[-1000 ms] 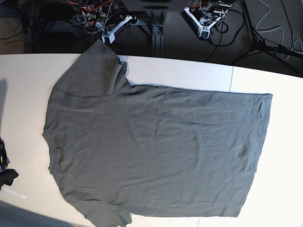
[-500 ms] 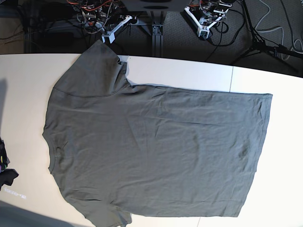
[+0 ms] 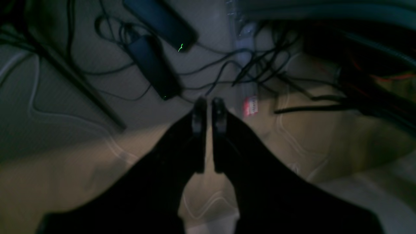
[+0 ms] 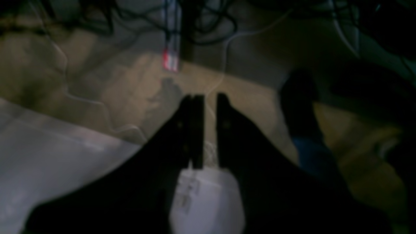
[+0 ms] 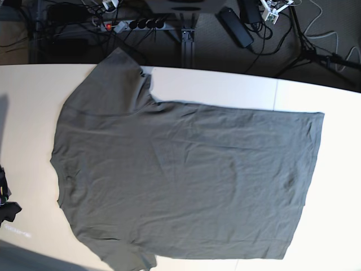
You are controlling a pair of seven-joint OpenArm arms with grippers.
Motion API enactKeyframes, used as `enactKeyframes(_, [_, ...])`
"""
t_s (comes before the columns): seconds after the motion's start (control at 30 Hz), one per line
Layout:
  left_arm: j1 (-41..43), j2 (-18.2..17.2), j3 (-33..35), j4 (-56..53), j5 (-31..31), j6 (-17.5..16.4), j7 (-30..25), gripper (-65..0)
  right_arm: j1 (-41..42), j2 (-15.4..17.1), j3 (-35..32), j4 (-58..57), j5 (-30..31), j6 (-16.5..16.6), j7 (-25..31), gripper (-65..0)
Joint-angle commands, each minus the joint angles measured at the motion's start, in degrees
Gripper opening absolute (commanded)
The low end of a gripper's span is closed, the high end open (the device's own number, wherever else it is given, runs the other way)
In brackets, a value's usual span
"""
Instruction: Fold the T-shirt properly
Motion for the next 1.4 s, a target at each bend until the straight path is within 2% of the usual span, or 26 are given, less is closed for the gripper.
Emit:
enactKeyframes(0.0, [2.5, -1.4, -0.4, 4.1, -1.1, -0.9, -0.3, -58.7, -2.7, 1.5, -0.5, 3.8, 2.0, 1.6, 0.9, -59.2])
enactKeyframes(0.1, [8.2, -2.8, -4.0, 16.7, -2.3, -0.9, 2.2, -57.5, -10.6, 5.6, -0.8, 16.5, 8.0, 3.1, -0.8, -59.2])
enactKeyframes(0.2, [13.2, -2.8, -10.3, 29.6, -3.6, -0.9, 8.8, -47.9, -18.8, 10.7, -0.6, 31.6, 16.2, 4.1, -4.4, -59.2])
enactKeyframes(0.3, [17.7, -3.6, -16.7, 41.9, -11.0, -1.2, 15.3, -42.3, -27.7, 15.9, 1.7, 47.6, 23.5, 4.4, -8.0, -58.8])
enactKeyframes(0.37, [20.5, -4.3, -20.6, 49.6, -15.0, -3.7, 17.2, -42.1, -33.2, 18.4, 5.0, 57.4, 28.4, 4.6, -8.5, -57.4])
enactKeyframes(0.43, [22.5, -5.2, -24.1, 56.6, -17.6, -4.8, 18.6, -42.1, -37.4, 19.9, 9.6, 65.7, 33.6, 4.6, -8.6, -51.6])
enactKeyframes(0.53, [24.1, -6.7, -27.9, 65.1, -21.3, -4.8, 21.0, -42.1, -40.3, 20.4, 17.5, 74.8, 41.9, 4.6, -9.6, -36.2])
enactKeyframes(0.57, [24.2, -7.0, -28.8, 67.3, -22.1, -4.8, 21.8, -42.1, -40.2, 20.4, 20.0, 76.6, 45.0, 4.5, -11.0, -33.1])
enactKeyframes(0.67, [24.2, -7.9, -29.7, 70.7, -22.3, -4.8, 22.7, -42.1, -37.5, 20.3, 25.4, 78.3, 51.5, 4.5, -14.2, -32.0])
enactKeyframes(0.77, [24.2, -8.3, -29.7, 71.2, -22.4, -4.8, 22.5, -42.1, -33.0, 20.3, 27.0, 77.2, 53.1, 4.5, -15.2, -32.0])
enactKeyframes(1.1, [24.2, -8.3, -29.7, 71.2, -22.6, -4.8, 22.8, -42.1, -16.5, 20.0, 24.2, 60.4, 59.0, 4.6, -17.4, -32.0])
enactKeyframes(1.27, [24.2, -8.7, -29.7, 71.2, -23.5, -4.8, 23.2, -41.9, -12.6, 18.0, 20.3, 54.8, 61.0, 4.6, -19.7, -32.0])
enactKeyframes(1.37, [24.2, -9.3, -29.7, 71.2, -24.0, -4.8, 23.3, -33.1, -12.3, 16.0, 17.4, 54.7, 61.0, 4.6, -19.7, -32.0])
